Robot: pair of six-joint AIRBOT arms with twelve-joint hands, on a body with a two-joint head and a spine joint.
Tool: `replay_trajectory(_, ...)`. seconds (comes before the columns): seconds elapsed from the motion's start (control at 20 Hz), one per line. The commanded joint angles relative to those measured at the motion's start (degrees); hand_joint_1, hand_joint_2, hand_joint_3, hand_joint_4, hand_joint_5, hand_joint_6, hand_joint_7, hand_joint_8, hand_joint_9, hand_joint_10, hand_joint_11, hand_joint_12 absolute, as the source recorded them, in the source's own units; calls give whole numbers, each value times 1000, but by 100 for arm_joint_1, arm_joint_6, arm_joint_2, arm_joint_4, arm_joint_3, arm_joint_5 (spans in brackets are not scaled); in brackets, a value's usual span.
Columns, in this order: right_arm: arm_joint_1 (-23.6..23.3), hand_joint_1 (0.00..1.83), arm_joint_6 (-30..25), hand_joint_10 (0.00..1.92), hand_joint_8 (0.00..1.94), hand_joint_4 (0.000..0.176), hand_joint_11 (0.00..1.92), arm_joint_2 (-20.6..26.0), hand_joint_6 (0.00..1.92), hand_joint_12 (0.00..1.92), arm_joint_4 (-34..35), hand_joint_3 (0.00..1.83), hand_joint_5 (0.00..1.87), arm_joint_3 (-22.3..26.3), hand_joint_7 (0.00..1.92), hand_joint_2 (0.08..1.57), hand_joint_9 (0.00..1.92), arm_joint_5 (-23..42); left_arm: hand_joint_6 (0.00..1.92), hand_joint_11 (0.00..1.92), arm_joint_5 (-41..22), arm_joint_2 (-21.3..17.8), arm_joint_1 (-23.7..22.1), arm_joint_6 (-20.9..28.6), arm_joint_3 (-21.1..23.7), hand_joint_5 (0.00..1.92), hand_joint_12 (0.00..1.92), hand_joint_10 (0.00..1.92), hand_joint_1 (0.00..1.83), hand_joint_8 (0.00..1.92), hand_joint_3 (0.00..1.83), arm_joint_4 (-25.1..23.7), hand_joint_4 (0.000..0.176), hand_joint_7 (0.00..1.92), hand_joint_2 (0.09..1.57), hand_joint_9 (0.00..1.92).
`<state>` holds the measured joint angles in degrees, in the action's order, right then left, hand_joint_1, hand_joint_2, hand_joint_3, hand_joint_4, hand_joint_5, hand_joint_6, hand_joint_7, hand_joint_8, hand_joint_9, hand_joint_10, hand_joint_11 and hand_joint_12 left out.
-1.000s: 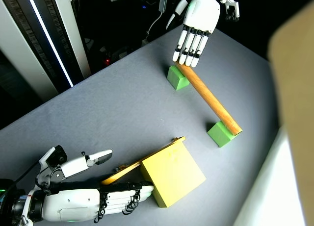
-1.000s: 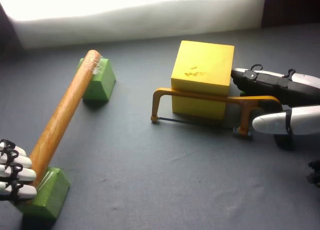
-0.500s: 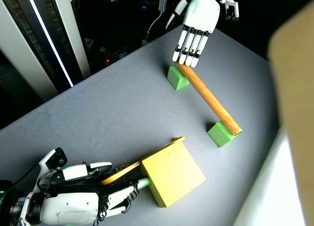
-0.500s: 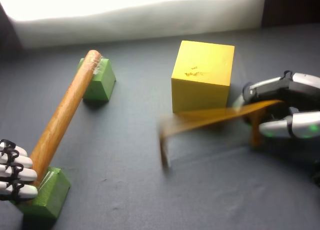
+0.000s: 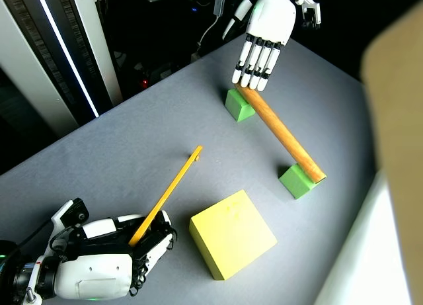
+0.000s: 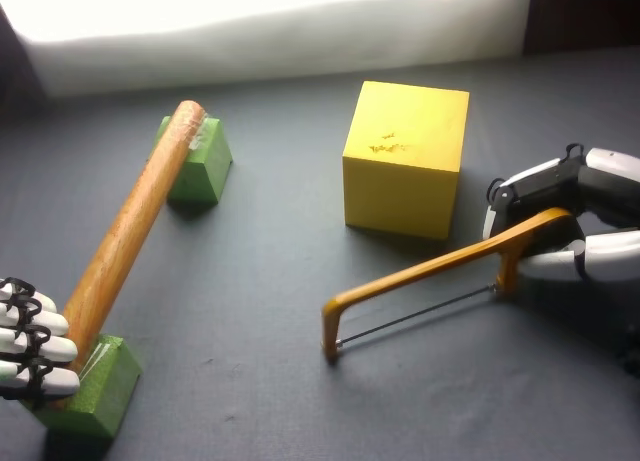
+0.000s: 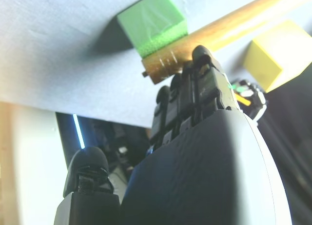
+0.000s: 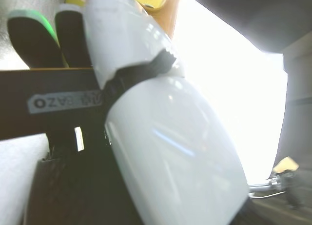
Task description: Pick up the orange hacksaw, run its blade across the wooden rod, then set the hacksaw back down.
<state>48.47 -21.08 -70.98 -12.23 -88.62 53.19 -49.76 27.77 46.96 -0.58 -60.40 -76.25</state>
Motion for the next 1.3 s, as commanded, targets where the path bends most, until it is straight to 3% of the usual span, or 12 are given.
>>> replay_trajectory(0.0, -55, 1488, 272, 1121, 971, 0, 796, 157, 934, 1681, 669, 1, 830, 192, 925, 1124, 982, 868, 1, 0, -155, -8, -18, -13, -7, 56, 202, 0, 55, 0, 0, 165, 0, 66, 1211, 80)
replay_trajectory(0.1, -56, 1488, 1010, 1112, 972, 0, 778, 417, 939, 1684, 1405, 1, 833, 779, 926, 1124, 987, 985, 4, 0, -155, -8, -18, -25, -10, 74, 226, 1, 49, 2, 1, 165, 0, 75, 1215, 84)
replay_trajectory(0.35, -171, 1490, 1905, 1049, 917, 0, 827, 653, 944, 1638, 2047, 0, 832, 1581, 951, 1112, 1020, 1434, 2, 0, -169, -9, -18, -25, -25, 79, 338, 4, 66, 3, 0, 165, 0, 98, 1216, 118)
replay_trajectory(0.5, -191, 1490, 2547, 1065, 935, 0, 810, 778, 956, 1652, 2656, 0, 830, 2129, 937, 1116, 1011, 1742, 0, 0, -175, -8, -18, -25, -45, 62, 281, 0, 25, 0, 1, 165, 0, 81, 1221, 103)
replay_trajectory(0.9, -152, 1488, 3511, 1125, 969, 0, 796, 879, 911, 1688, 3369, 0, 845, 2805, 917, 1124, 988, 2833, 0, 0, -175, 1, -33, -25, -68, 67, 259, 2, 47, 2, 0, 165, 0, 79, 1217, 88)
replay_trajectory(1.05, -159, 1489, 3830, 1093, 968, 0, 819, 717, 887, 1671, 3666, 0, 855, 2948, 915, 1118, 1007, 3504, 0, 0, -175, 1, -47, -25, -68, 92, 351, 1, 61, 0, 0, 165, 0, 100, 1213, 112)
replay_trajectory(1.25, -266, 1489, 3861, 1104, 948, 0, 806, 457, 893, 1681, 3738, 0, 843, 2986, 927, 1120, 1007, 4086, 1, 0, -174, 19, -69, -25, -74, 86, 299, 2, 74, 1, 0, 165, 0, 97, 1213, 104)
